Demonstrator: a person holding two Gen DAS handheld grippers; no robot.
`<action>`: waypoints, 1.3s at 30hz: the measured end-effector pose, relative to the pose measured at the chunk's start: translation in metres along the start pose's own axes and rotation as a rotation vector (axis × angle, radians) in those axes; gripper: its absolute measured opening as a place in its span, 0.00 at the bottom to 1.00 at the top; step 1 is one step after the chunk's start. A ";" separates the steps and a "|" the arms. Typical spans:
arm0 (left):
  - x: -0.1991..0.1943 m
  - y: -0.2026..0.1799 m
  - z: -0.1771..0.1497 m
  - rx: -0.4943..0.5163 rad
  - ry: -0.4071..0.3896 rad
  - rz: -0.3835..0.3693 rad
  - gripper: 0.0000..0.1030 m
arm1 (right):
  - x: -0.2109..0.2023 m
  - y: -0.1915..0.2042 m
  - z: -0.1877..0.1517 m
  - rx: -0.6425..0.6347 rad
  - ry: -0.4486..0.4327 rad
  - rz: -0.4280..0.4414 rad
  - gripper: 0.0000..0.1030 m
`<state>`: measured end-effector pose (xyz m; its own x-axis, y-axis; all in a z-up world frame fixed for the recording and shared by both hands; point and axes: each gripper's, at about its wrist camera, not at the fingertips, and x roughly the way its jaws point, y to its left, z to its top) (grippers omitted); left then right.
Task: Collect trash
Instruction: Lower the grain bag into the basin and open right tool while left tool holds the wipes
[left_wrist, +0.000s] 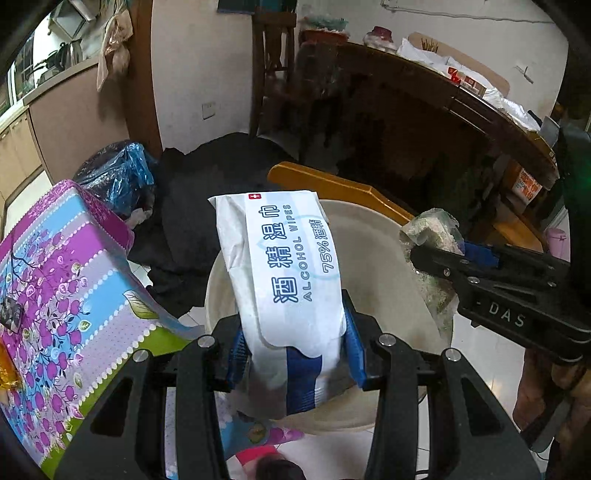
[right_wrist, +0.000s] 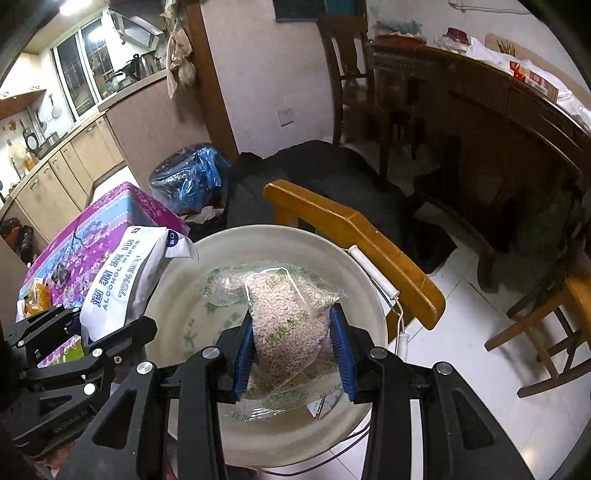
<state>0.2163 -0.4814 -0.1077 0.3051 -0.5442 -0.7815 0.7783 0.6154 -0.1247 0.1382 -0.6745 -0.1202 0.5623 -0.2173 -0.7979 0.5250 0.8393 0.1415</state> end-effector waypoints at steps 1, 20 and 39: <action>0.001 0.000 0.000 0.001 0.000 0.002 0.40 | 0.002 0.000 0.000 0.000 -0.001 0.000 0.38; 0.005 0.000 0.002 0.009 0.004 0.056 0.44 | 0.006 -0.003 -0.002 0.015 -0.007 -0.001 0.40; 0.004 0.002 -0.003 0.014 0.008 0.095 0.51 | -0.011 -0.009 -0.010 0.033 -0.055 -0.002 0.54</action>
<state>0.2176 -0.4804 -0.1129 0.3736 -0.4790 -0.7943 0.7534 0.6563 -0.0414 0.1213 -0.6749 -0.1186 0.5949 -0.2465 -0.7650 0.5462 0.8223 0.1598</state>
